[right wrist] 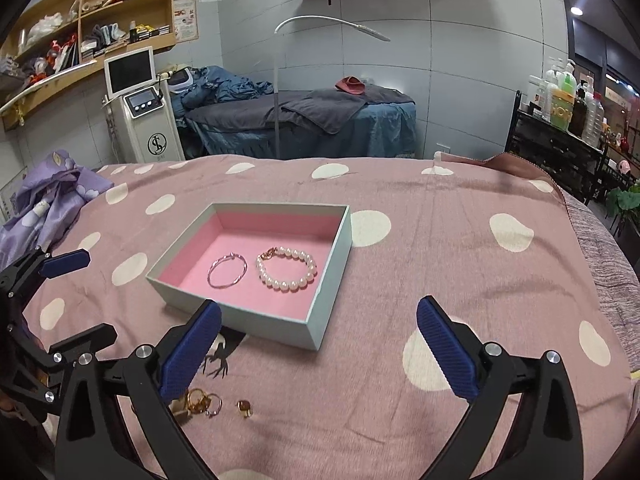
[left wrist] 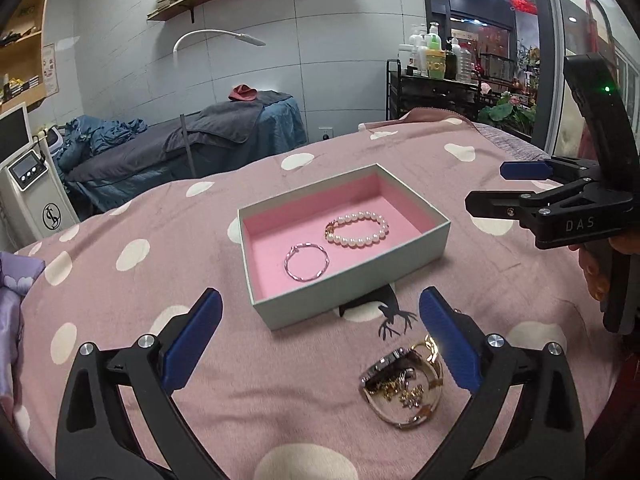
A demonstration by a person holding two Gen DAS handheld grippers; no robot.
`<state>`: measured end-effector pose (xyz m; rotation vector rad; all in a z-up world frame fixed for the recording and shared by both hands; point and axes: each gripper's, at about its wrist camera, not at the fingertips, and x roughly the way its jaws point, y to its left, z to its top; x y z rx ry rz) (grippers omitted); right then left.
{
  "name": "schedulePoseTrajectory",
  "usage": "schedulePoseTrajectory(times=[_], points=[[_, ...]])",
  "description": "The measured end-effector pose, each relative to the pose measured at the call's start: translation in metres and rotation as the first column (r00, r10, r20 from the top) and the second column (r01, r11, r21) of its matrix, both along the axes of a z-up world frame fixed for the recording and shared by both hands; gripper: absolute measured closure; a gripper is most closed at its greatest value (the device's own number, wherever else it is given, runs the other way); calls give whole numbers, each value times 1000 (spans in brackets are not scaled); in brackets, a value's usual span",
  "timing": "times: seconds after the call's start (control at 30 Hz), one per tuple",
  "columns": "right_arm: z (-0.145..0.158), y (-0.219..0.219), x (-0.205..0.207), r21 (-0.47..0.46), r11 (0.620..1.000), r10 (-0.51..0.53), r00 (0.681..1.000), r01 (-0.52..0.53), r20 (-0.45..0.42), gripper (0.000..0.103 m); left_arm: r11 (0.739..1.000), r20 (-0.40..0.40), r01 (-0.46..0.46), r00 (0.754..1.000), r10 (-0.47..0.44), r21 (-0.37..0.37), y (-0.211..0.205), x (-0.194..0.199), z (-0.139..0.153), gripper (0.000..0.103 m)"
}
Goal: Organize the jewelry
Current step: 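Move the left tool back to the watch with the cream strap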
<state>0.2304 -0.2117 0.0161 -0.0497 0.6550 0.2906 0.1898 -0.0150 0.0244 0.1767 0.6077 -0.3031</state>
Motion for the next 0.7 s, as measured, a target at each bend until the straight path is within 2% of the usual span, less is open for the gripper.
schedulePoseTrajectory(times=[0.17, 0.3, 0.43, 0.7], points=[[-15, -1, -25, -19, 1000, 17, 1000, -17, -18, 7, 997, -39, -21, 999, 18, -79, 11, -26, -19, 6], [-25, -3, -43, -42, 999, 33, 999, -34, -30, 7, 994, -89, -58, 995, 50, -91, 18, -41, -38, 6], [-40, -4, -55, -48, 997, 49, 997, -52, -63, 7, 991, -123, -35, 992, 18, -133, 20, -54, -49, 6], [-52, 4, -71, -83, 993, 75, 994, -82, -82, 7, 991, -130, -5, 991, -12, -132, 11, -65, -58, 6]])
